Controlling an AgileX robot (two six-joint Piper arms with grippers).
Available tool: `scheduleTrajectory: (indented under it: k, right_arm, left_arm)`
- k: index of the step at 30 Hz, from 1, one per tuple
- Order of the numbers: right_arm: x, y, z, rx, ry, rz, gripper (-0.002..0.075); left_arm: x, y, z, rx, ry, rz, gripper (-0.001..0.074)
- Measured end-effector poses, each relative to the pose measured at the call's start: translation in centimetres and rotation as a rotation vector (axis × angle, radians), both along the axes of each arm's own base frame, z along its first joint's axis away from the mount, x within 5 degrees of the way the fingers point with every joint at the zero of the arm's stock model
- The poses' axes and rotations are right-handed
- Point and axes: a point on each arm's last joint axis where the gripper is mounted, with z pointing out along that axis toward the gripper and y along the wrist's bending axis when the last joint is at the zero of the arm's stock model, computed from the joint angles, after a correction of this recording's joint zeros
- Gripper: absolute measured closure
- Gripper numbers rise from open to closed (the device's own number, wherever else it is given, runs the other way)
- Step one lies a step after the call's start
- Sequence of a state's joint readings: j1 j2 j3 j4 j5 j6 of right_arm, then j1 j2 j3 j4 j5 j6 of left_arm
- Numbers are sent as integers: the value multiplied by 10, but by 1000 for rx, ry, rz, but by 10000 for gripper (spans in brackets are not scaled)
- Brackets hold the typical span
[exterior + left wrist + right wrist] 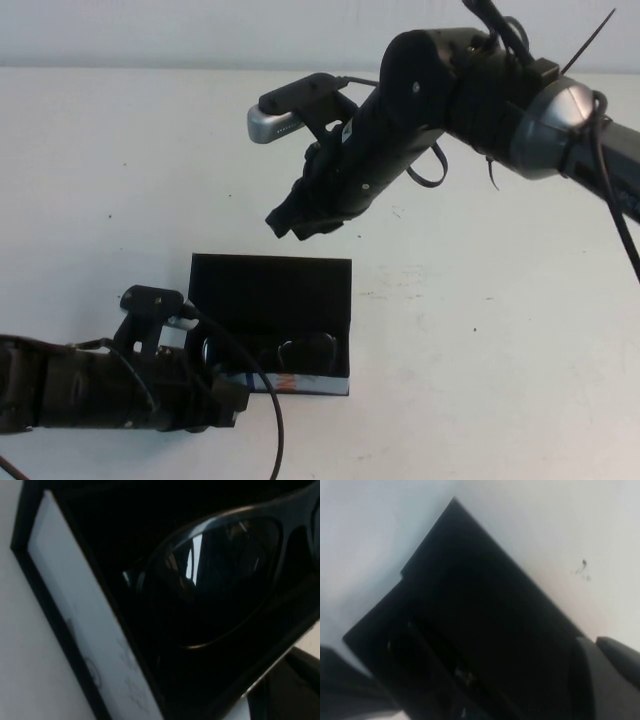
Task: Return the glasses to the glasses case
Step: Close the glasses case
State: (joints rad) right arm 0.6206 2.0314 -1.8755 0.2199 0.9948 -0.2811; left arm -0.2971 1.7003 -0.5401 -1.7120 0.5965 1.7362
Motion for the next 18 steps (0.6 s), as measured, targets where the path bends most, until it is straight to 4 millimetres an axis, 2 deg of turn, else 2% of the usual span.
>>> scheduleTrajectory:
  k: [9, 18]
  right_arm:
    - [32, 22, -27, 21, -6, -11, 737]
    - [61, 43, -63, 37, 7, -41, 737]
  left_arm:
    - [0, 0, 0, 5, -13, -13, 736]
    - [0, 0, 0, 7, -18, -18, 736]
